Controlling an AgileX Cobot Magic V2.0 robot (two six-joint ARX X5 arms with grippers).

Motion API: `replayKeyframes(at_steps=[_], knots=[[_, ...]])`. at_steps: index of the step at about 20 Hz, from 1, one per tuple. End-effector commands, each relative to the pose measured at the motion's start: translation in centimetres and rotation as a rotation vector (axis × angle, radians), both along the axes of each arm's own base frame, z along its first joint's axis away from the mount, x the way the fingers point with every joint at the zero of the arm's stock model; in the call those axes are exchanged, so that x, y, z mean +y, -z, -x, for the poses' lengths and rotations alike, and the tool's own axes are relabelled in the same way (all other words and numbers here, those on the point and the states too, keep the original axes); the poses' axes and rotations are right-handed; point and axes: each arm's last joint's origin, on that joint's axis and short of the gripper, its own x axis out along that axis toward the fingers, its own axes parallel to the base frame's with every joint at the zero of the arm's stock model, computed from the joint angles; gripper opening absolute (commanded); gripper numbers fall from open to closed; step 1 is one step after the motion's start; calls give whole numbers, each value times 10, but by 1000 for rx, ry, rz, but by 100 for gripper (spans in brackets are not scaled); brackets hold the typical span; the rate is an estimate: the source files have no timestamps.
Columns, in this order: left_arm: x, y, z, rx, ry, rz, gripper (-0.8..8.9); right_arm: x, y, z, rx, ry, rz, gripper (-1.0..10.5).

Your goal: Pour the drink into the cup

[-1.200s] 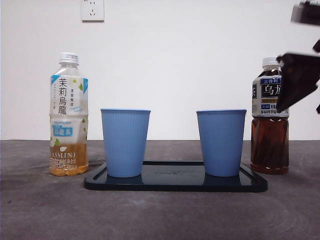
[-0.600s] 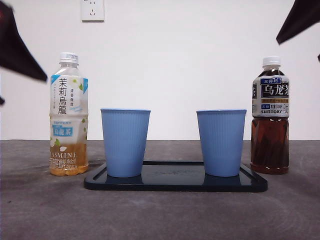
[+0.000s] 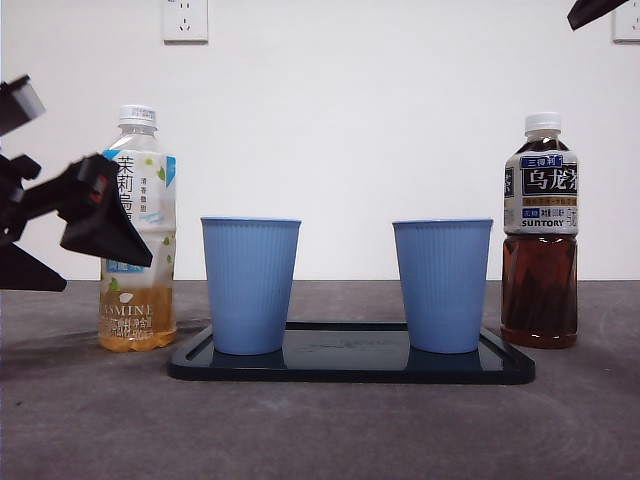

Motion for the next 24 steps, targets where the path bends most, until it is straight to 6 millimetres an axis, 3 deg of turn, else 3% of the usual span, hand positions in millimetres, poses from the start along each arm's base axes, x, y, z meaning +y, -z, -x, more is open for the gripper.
replayKeyframes(at_steps=[1,14,20,24], knots=[[-2,4,-7,-35,-7,7,567,0,-1,1,4,-3,-8,420],[-8,23,-30,-162,-23,33,554,0,-1,0,-10,-5,16,419],[-8,18,-33,-217,-23,43,369,0,-1,0,-10,-5,18,419],[-9,16,-35,-225,-23,46,303,0,-1,1,-9,-6,21,419]])
